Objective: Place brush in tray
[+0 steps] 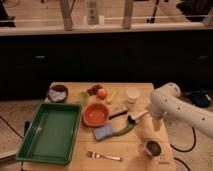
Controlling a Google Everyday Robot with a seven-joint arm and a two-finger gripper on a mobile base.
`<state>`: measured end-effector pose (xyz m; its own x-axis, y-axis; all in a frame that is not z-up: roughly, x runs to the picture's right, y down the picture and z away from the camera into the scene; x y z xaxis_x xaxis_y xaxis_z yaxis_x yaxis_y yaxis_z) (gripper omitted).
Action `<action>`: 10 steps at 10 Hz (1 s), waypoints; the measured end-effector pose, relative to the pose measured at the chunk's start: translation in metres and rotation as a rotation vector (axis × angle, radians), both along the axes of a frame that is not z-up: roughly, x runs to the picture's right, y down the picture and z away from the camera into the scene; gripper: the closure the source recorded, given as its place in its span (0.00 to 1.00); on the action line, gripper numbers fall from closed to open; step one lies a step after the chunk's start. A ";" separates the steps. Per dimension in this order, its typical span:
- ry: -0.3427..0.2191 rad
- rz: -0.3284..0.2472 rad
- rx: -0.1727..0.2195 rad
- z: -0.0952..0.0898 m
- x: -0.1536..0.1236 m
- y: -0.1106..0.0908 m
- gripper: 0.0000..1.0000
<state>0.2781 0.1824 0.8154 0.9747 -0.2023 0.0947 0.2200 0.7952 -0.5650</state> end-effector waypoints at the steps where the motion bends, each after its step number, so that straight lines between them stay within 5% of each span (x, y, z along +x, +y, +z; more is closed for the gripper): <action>1: -0.005 -0.012 -0.004 0.002 -0.001 -0.001 0.20; 10: -0.062 -0.118 -0.054 0.029 -0.002 -0.003 0.20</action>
<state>0.2762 0.1791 0.8441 0.9365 -0.3078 0.1681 0.3459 0.7309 -0.5884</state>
